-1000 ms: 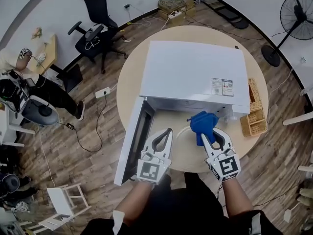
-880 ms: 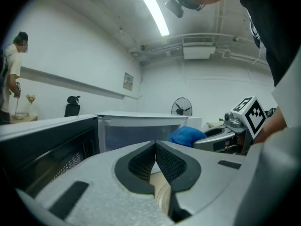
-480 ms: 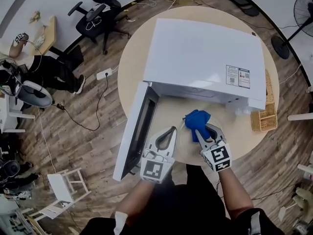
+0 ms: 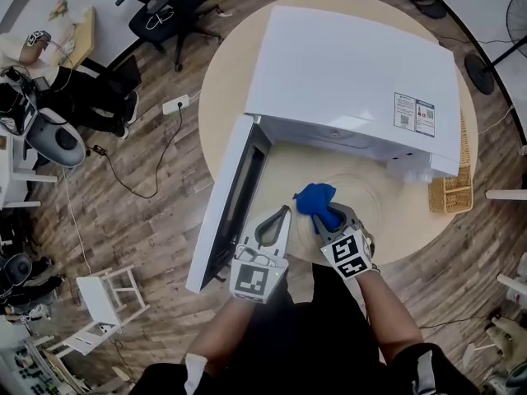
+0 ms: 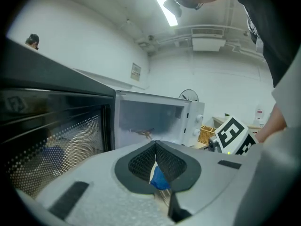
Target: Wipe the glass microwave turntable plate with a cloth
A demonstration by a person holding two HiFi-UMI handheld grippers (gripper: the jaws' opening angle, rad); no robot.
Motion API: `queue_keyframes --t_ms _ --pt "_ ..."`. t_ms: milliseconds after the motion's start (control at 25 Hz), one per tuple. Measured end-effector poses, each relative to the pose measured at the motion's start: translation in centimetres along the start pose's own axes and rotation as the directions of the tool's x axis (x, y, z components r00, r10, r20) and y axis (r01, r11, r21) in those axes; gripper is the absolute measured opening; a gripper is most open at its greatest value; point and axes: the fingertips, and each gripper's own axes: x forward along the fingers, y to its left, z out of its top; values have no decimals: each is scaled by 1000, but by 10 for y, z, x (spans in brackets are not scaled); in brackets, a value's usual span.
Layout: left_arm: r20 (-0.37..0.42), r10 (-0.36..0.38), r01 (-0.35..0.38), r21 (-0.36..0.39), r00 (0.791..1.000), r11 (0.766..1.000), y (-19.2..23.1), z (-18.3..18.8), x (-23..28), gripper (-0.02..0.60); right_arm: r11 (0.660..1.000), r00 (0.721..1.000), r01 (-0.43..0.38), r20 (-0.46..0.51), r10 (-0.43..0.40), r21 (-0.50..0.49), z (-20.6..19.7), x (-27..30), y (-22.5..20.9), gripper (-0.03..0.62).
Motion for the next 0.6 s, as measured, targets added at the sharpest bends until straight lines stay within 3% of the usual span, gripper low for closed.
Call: queue_keyframes --t_ms 280,600 --pt "-17 2 -2 9 1000 1000 -2 -6 -12 6 992 995 -29 -97 17 -124 -16 16 19 91" --pt "-22 -21 21 13 1000 1000 -7 -8 -11 6 996 991 36 -126 -47 -82 -16 18 3 91"
